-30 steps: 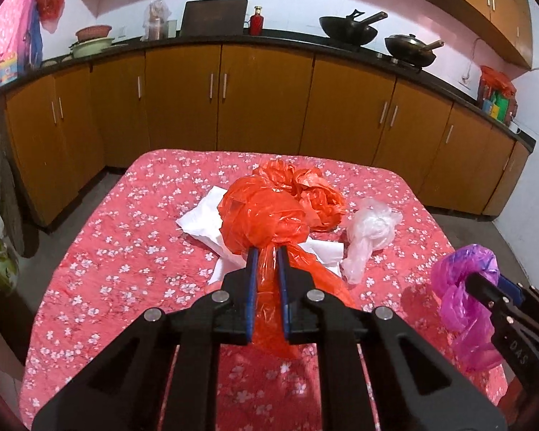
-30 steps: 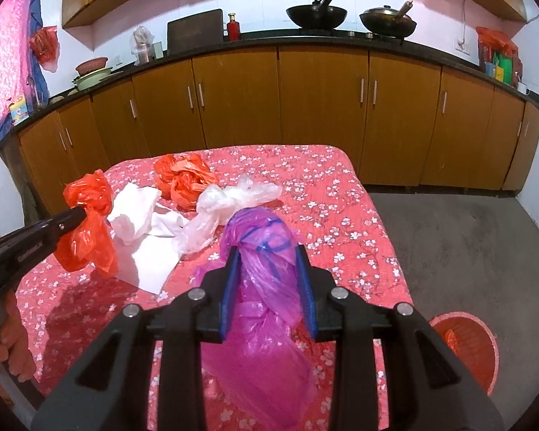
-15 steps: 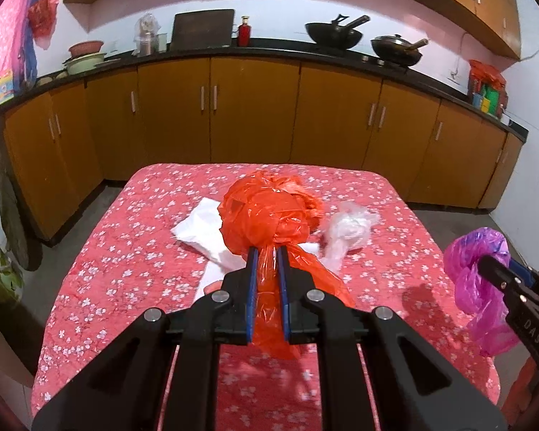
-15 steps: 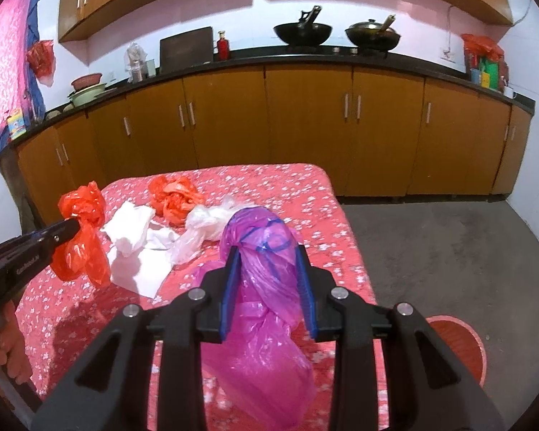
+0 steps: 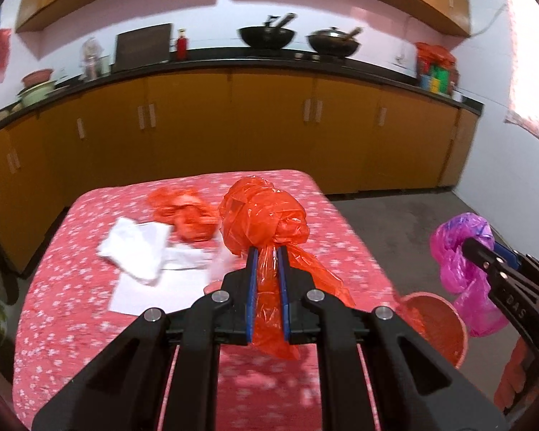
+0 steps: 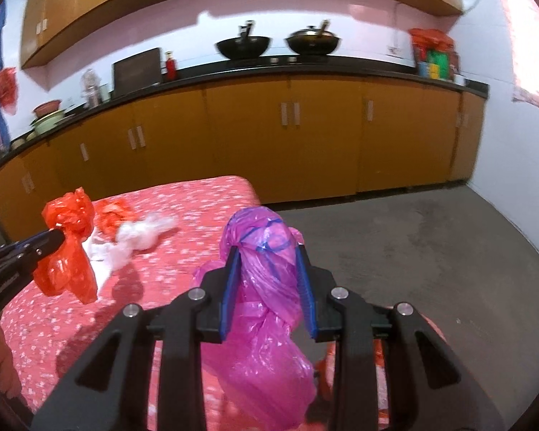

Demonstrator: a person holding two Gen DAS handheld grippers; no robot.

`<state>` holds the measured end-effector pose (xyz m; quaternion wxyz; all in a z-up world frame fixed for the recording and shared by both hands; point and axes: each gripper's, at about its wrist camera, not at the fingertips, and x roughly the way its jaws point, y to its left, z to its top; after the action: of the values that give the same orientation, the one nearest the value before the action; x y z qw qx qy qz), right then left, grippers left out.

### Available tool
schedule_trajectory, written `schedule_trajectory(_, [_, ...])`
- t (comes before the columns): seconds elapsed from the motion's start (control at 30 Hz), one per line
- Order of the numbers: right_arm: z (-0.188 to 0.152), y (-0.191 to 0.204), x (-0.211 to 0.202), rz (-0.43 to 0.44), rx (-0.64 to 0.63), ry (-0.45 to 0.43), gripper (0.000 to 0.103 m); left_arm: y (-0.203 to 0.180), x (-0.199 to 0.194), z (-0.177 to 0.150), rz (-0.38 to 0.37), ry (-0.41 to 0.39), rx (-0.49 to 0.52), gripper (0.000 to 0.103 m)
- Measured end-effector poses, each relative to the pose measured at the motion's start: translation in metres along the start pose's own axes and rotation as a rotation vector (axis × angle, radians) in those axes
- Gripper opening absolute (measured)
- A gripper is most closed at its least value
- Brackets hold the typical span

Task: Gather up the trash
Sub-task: 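Carry both bags over the orange basket and open both tools to drop them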

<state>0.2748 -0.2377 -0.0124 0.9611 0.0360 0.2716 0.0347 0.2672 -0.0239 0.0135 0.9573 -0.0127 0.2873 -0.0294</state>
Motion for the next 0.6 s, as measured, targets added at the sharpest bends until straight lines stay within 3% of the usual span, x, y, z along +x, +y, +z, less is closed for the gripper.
schedule_trajectory(0.6, [-0.02,-0.123,-0.024,-0.168,0.127,-0.01,0.031,-0.124,0.005,-0.011,-0.153,0.033,0.138,0.011])
